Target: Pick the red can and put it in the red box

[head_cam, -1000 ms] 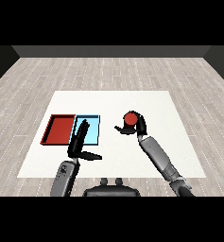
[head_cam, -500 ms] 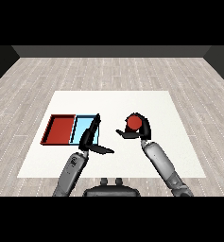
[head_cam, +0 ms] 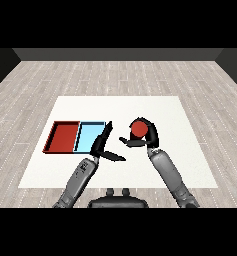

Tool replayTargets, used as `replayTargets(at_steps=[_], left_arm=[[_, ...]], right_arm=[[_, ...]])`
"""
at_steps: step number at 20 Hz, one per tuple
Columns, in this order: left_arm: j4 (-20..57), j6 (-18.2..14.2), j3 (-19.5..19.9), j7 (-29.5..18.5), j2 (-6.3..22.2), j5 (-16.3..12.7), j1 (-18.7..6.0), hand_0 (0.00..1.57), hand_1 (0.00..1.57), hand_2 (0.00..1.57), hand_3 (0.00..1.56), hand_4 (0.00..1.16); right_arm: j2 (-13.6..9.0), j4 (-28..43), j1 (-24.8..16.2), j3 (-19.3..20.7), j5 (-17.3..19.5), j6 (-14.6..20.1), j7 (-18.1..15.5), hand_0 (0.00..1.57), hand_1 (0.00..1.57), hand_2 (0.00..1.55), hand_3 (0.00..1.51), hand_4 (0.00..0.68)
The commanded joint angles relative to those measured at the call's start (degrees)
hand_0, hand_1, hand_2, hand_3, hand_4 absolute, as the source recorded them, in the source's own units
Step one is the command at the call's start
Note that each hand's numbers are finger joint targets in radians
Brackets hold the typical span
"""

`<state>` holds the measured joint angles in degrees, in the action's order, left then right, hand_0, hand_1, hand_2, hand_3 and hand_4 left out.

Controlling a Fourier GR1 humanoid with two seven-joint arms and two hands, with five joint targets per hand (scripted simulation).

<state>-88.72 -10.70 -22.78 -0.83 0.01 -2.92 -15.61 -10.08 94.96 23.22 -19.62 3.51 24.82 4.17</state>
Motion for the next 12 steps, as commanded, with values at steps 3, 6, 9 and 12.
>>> replayTargets(at_steps=[3,6,9,12], left_arm=[[3.69,-1.28,-2.14,-3.61,-0.01,-3.00,0.51,0.00,0.00,0.00,0.00,0.00],[-2.81,-1.90,-2.21,3.46,-0.01,-1.54,1.02,0.00,0.00,0.00,0.00,0.00],[7.70,-3.62,-2.10,-2.28,-0.01,-6.03,-4.34,0.00,0.00,0.00,0.00,0.00],[8.11,-3.39,-2.00,-3.03,-0.01,-5.39,-2.76,0.00,0.00,0.00,0.00,0.00]], right_arm=[[4.53,2.38,-0.74,-1.21,5.74,-1.03,2.54,1.44,1.44,1.42,1.37,0.526],[6.70,-2.98,-1.30,0.31,4.80,-3.19,-3.29,1.45,1.45,1.44,1.39,0.547],[8.74,-1.70,1.42,0.35,6.80,-2.84,0.40,1.46,1.46,1.44,1.38,0.555],[6.37,0.23,0.69,4.47,4.02,-8.43,0.35,1.47,1.47,1.44,1.38,0.562]])
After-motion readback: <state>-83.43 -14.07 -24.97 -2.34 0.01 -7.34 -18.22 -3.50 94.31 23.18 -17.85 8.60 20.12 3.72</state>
